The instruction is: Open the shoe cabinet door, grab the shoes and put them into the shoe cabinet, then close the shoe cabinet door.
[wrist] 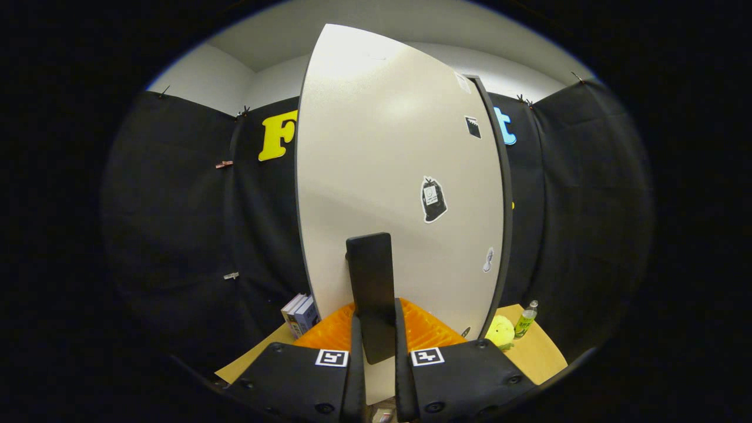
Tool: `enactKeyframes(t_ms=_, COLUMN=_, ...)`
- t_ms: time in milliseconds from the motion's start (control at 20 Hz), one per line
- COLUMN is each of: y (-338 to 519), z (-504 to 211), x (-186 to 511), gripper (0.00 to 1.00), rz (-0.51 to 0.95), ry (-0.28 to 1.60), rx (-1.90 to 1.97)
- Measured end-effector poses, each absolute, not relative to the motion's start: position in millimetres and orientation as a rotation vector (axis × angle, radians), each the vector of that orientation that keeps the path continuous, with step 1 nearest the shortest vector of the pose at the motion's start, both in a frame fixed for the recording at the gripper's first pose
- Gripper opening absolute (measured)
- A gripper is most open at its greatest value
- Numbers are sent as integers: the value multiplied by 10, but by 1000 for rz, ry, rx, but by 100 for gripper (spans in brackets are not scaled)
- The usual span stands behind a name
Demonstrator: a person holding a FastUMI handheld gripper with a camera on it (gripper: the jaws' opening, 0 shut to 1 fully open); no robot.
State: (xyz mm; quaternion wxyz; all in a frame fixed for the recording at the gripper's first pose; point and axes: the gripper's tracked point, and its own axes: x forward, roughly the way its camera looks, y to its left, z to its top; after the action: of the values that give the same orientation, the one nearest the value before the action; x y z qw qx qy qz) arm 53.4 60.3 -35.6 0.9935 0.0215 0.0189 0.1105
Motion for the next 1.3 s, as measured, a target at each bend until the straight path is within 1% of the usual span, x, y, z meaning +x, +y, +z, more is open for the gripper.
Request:
enactKeyframes(t_ms=200, y=236, z=-344, x=353, gripper=24, rz=183, ry=56, rx=46)
enactKeyframes(t_ms=300, y=103, z=-334, x=311, gripper=23, rz=186, ry=78, rx=31)
enactKeyframes(t_ms=850, y=-340, z=-296, x=119, gripper=22, rz=185, ry=89, rx=100)
enactKeyframes(t_ms=1300, y=-733, z=-276, x=123, gripper=22, rz=136, ry=88, rx=92)
